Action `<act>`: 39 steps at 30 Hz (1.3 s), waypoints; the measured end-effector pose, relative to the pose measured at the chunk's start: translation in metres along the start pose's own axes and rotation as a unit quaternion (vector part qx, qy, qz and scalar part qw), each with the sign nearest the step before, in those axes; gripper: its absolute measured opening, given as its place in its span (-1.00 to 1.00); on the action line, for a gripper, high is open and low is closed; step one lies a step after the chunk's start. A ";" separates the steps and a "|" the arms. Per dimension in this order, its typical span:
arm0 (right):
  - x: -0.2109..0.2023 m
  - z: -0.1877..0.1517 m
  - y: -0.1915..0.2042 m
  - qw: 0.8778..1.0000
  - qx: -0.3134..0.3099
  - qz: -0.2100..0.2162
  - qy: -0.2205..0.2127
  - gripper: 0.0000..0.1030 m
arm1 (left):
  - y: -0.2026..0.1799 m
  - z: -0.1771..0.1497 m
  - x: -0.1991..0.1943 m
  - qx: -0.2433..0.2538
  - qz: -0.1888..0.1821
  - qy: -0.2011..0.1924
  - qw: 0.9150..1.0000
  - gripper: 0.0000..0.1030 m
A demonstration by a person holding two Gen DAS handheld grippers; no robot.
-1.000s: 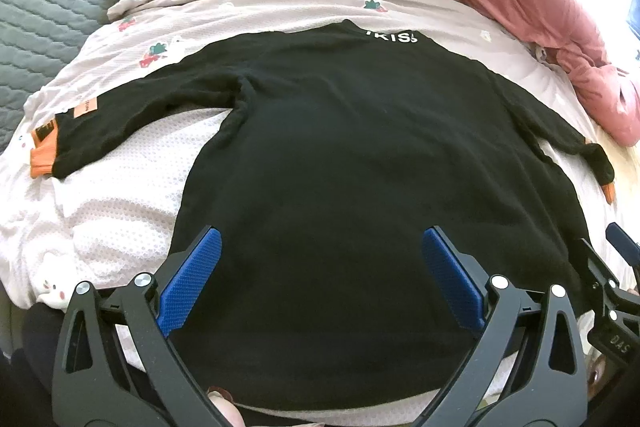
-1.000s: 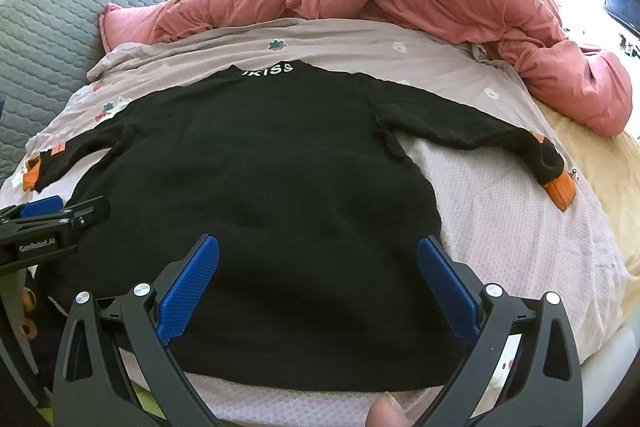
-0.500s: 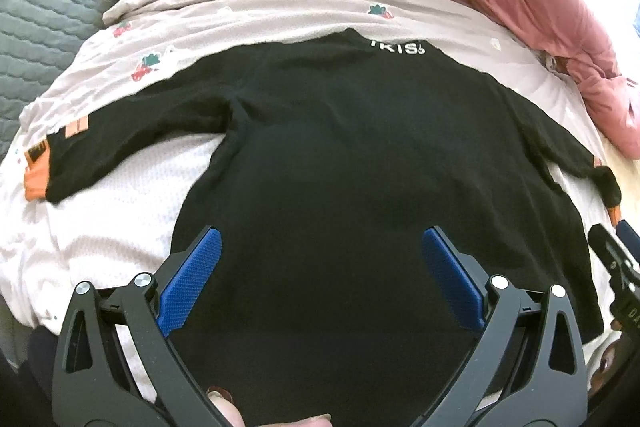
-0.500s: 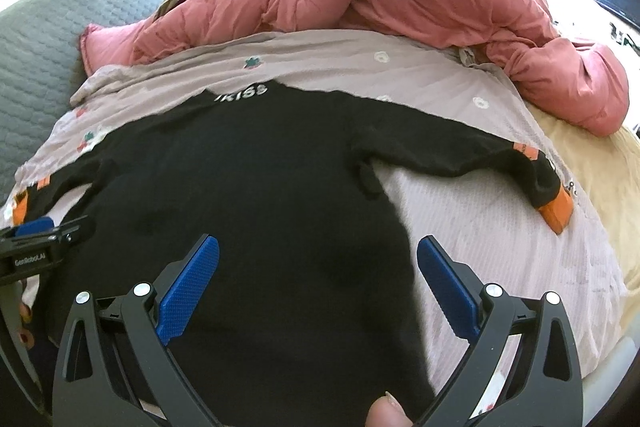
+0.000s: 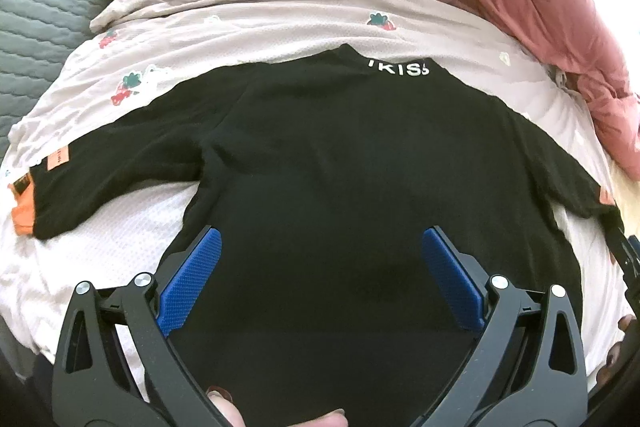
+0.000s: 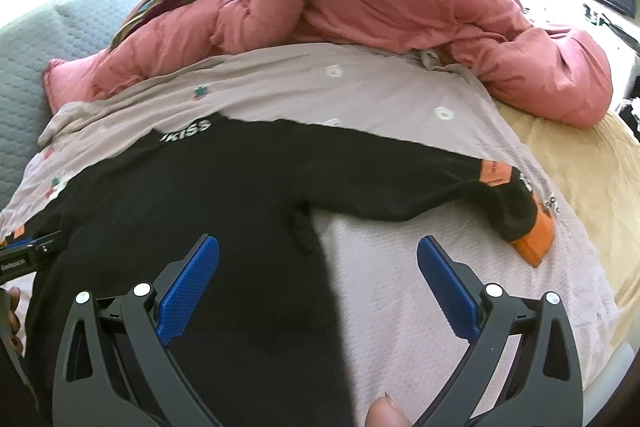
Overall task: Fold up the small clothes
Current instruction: 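Move the right tool to the orange sleeve cuff and grasp it, then lift the sleeve with the right tool and fold it across the shirt body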
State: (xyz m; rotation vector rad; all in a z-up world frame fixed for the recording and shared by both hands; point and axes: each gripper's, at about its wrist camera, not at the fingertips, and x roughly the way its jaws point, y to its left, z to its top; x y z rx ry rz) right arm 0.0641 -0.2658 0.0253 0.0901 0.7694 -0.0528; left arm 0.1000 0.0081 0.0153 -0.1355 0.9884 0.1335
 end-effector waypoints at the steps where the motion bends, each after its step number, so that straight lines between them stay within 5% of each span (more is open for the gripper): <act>1: 0.002 0.002 -0.005 1.000 0.007 -0.001 0.000 0.92 | -0.001 0.003 0.001 0.000 0.001 0.000 1.000 0.84; 15: 0.023 0.009 -0.073 0.995 0.050 -0.082 0.012 0.92 | -0.017 0.032 0.030 0.007 -0.004 0.023 1.000 0.84; 25: 0.040 -0.005 -0.133 0.984 0.054 -0.166 0.043 0.92 | -0.036 0.052 0.052 0.011 -0.006 0.029 1.000 0.84; 39: 0.099 0.001 -0.169 0.966 0.033 -0.239 0.089 0.91 | -0.038 0.085 0.095 -0.007 0.010 0.042 0.999 0.84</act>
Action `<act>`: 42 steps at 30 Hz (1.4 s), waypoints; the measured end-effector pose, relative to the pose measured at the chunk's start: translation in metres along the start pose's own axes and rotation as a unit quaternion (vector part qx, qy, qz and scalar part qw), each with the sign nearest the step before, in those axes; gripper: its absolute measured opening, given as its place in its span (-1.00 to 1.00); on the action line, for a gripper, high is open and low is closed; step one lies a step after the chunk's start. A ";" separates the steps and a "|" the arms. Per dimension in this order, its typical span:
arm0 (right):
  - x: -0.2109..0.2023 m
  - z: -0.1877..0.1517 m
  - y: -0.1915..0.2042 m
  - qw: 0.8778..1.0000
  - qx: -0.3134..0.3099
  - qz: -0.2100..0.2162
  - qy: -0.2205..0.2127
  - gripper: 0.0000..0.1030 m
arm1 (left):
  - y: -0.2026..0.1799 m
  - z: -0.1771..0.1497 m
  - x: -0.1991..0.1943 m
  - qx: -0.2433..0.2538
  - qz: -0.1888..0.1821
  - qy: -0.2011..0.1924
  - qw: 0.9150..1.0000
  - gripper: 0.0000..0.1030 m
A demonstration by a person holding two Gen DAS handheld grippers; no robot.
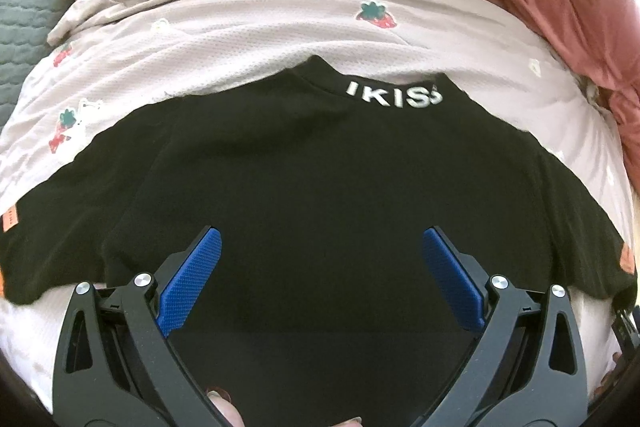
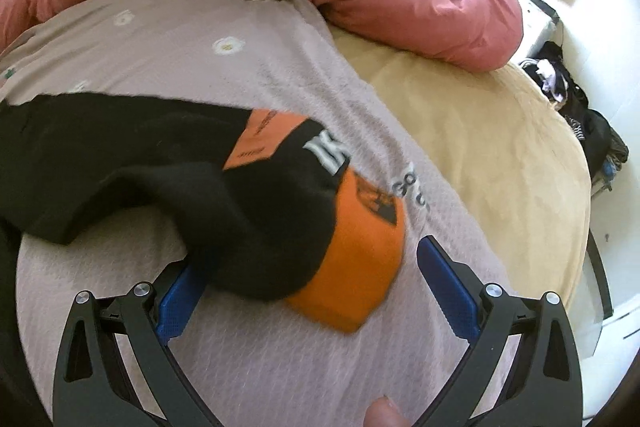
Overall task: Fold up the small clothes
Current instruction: 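Lift the sleeve with the right tool and fold it across the shirt body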
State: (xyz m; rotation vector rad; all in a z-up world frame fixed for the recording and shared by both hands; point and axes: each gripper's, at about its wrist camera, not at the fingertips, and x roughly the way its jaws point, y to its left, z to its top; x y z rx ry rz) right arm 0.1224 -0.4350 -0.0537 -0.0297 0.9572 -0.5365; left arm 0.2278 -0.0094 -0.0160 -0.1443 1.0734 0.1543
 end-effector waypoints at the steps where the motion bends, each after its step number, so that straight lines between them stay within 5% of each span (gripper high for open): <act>1: 0.003 0.002 -0.002 1.000 0.000 -0.007 -0.004 0.91 | 0.003 0.003 0.003 -0.005 0.002 -0.002 1.000 0.84; 6: 0.001 0.012 -0.014 0.999 0.012 -0.008 -0.029 0.79 | 0.020 0.003 0.007 -0.023 -0.009 -0.007 1.000 0.84; 9: -0.010 0.021 -0.017 0.998 0.022 0.025 -0.044 0.35 | 0.035 0.001 0.006 -0.039 -0.008 -0.015 0.999 0.83; 11: -0.018 0.030 -0.016 0.997 0.020 0.051 -0.057 -0.17 | 0.043 0.000 0.005 -0.049 -0.009 -0.018 0.999 0.84; 15: -0.038 0.048 -0.017 0.989 0.055 0.112 -0.080 -0.45 | 0.057 -0.003 0.003 -0.060 -0.004 -0.024 0.998 0.84; 21: -0.067 0.072 -0.004 0.964 0.092 0.220 -0.117 -0.50 | 0.070 -0.007 0.000 -0.067 -0.007 -0.030 0.997 0.84; 30: -0.113 0.087 0.080 0.925 0.047 0.353 -0.133 -0.50 | 0.094 -0.010 -0.007 -0.081 -0.011 -0.040 0.996 0.84; 42: -0.153 0.075 0.196 0.897 -0.055 0.422 -0.121 -0.50 | 0.119 -0.017 -0.005 -0.098 -0.027 -0.042 0.994 0.84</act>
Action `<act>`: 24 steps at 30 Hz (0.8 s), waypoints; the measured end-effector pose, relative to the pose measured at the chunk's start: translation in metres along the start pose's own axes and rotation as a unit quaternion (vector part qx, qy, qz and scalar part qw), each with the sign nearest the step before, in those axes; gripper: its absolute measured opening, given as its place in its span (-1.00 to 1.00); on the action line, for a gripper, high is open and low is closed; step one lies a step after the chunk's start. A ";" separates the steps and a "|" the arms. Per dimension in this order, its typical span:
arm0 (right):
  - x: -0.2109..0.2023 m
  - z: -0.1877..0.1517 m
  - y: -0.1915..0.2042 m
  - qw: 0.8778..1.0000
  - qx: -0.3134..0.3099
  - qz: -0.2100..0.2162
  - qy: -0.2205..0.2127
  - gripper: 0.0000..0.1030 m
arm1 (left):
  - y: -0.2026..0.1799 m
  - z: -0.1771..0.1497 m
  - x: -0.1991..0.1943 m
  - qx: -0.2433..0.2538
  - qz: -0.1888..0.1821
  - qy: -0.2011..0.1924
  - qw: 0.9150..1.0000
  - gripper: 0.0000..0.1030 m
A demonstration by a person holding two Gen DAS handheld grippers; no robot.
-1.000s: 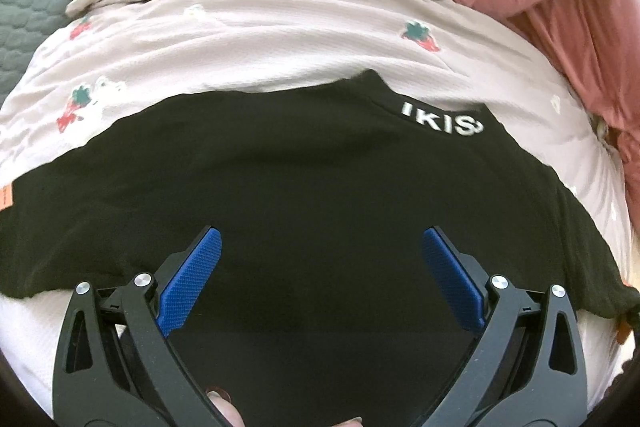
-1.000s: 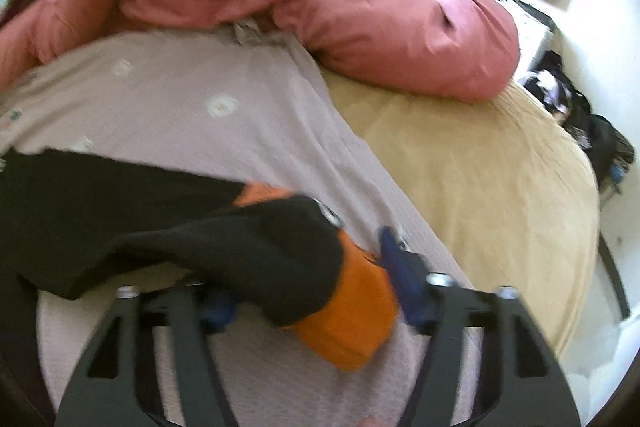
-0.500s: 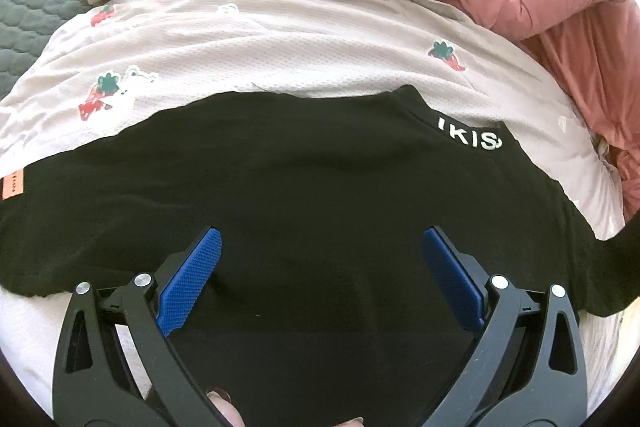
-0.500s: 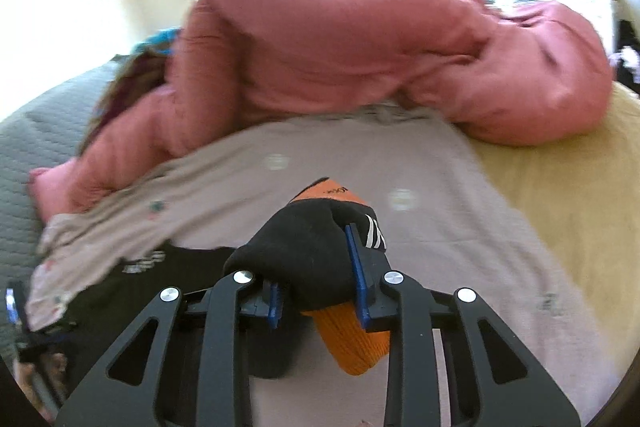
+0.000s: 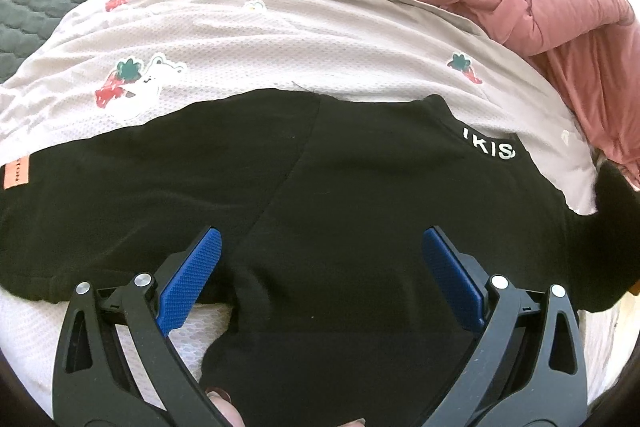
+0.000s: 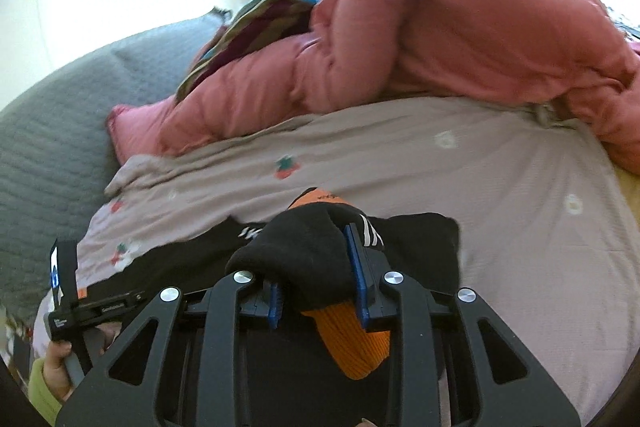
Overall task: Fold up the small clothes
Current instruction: 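Lift the sleeve with the right tool and fold it across the shirt body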
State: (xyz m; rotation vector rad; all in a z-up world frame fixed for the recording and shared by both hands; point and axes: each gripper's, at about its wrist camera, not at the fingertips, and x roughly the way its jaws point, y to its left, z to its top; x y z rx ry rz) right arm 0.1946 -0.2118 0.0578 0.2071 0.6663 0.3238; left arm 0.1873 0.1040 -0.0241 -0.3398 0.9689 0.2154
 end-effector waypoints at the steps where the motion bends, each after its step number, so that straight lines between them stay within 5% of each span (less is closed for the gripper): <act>1: 0.005 -0.002 0.007 1.000 -0.004 0.005 0.006 -0.50 | 0.002 0.000 -0.001 -0.002 -0.001 -0.001 1.000 0.84; 10: 0.048 -0.021 0.070 0.996 -0.049 0.034 0.060 -0.39 | 0.020 0.002 0.000 -0.021 -0.021 0.002 1.000 0.83; 12: 0.051 -0.024 0.077 0.996 -0.062 0.030 0.064 -0.22 | 0.025 0.001 0.000 -0.026 -0.028 0.000 0.999 0.83; 14: 0.055 -0.027 0.085 0.993 -0.088 0.014 0.071 0.24 | 0.028 0.000 0.000 -0.031 -0.036 -0.002 0.999 0.83; 16: 0.057 -0.030 0.094 0.989 -0.128 -0.012 0.072 0.34 | 0.030 0.000 0.000 -0.035 -0.046 -0.003 0.998 0.83; 21: 0.054 -0.041 0.118 0.958 -0.268 -0.091 0.046 0.55 | 0.030 -0.001 -0.002 -0.037 -0.065 -0.007 0.997 0.83; 24: 0.054 -0.046 0.129 0.929 -0.340 -0.142 0.025 0.73 | 0.029 -0.001 -0.002 -0.036 -0.073 -0.008 0.997 0.83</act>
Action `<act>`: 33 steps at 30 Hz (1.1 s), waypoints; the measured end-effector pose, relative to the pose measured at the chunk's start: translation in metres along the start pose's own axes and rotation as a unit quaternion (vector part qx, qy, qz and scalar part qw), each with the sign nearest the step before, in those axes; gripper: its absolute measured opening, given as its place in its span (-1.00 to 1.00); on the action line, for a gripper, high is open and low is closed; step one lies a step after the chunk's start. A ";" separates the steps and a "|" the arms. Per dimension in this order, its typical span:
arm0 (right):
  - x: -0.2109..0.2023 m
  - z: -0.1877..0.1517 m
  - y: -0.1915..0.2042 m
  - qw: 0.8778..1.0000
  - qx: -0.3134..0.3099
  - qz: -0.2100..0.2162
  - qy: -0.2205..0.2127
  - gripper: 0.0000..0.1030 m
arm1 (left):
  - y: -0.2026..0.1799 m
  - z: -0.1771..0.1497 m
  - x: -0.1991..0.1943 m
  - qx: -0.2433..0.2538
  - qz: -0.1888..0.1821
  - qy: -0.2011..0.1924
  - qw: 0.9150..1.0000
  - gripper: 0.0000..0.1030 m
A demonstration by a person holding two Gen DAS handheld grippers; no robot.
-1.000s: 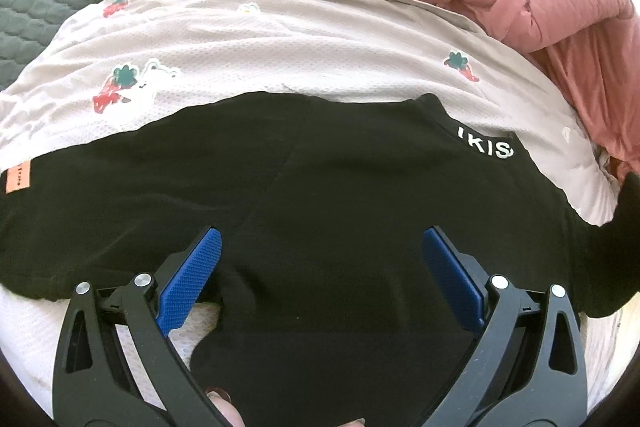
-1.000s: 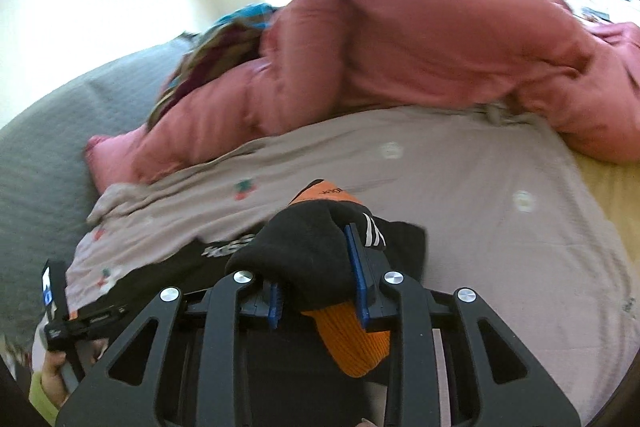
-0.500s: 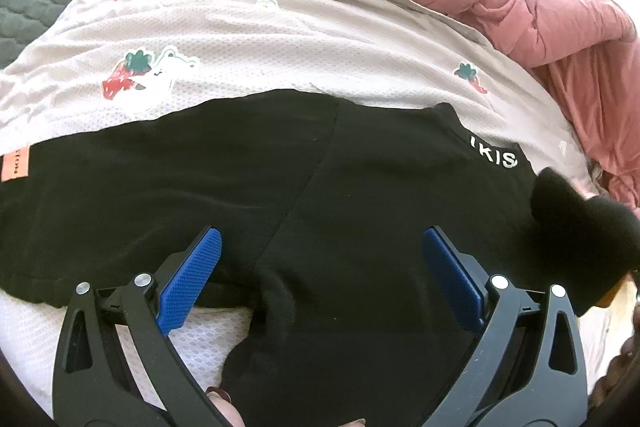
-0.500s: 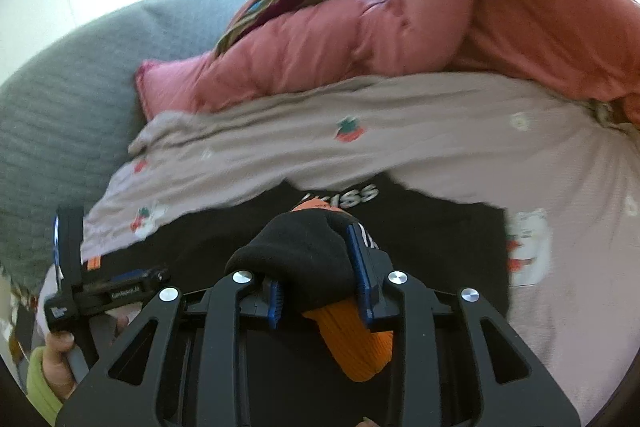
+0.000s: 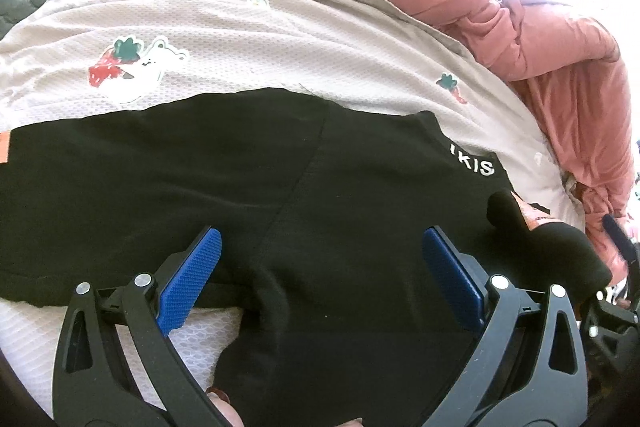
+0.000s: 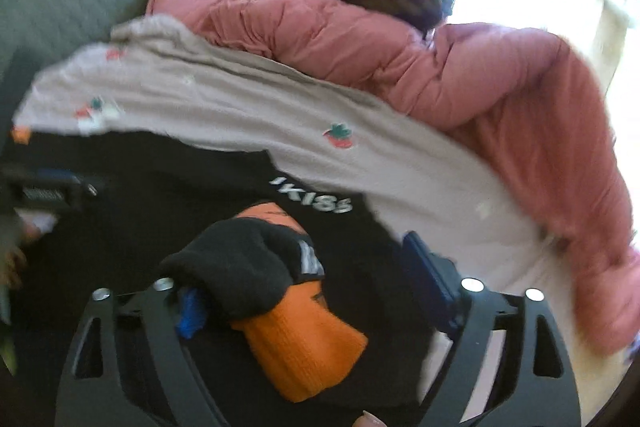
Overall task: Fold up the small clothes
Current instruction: 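Lift the sleeve with the right tool and fold it across the shirt body, then grasp the other orange sleeve cuff with the left tool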
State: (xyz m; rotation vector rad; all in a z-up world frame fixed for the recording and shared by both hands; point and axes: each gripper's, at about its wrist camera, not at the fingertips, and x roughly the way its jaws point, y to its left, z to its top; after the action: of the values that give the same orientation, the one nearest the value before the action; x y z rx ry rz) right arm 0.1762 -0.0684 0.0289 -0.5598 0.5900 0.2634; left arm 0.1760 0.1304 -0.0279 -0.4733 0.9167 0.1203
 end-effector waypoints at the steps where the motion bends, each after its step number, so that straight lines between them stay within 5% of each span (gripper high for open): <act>1: -0.001 0.002 0.008 0.999 -0.045 -0.023 -0.005 0.81 | 0.000 0.000 0.000 -0.001 -0.001 0.000 1.000 0.84; 4: 0.011 0.001 0.022 0.991 -0.125 -0.054 0.012 0.91 | 0.001 -0.001 -0.001 -0.002 -0.002 -0.001 1.000 0.83; 9: 0.038 -0.009 0.024 0.989 -0.130 -0.002 0.066 0.91 | 0.002 0.000 -0.002 -0.004 -0.003 -0.003 1.000 0.83; 14: 0.046 -0.028 -0.003 0.991 0.010 0.050 0.122 0.91 | 0.004 0.000 -0.004 -0.002 -0.003 -0.005 1.000 0.84; 19: 0.035 -0.059 -0.046 0.967 0.164 0.112 0.157 0.91 | 0.003 0.000 -0.007 0.002 -0.005 -0.008 1.000 0.84; 26: -0.011 -0.086 -0.058 0.971 0.160 0.097 0.151 0.91 | -0.016 -0.006 -0.012 0.032 -0.008 -0.008 0.999 0.83; 33: -0.027 -0.099 -0.087 0.967 0.202 0.086 0.131 0.91 | -0.075 -0.030 -0.021 0.146 -0.007 -0.020 0.989 0.83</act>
State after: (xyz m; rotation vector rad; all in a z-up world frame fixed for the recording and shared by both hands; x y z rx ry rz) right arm 0.1438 -0.1982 0.0130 -0.1468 0.9251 0.2243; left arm 0.1637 0.0524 -0.0012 -0.2049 0.8750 -0.0182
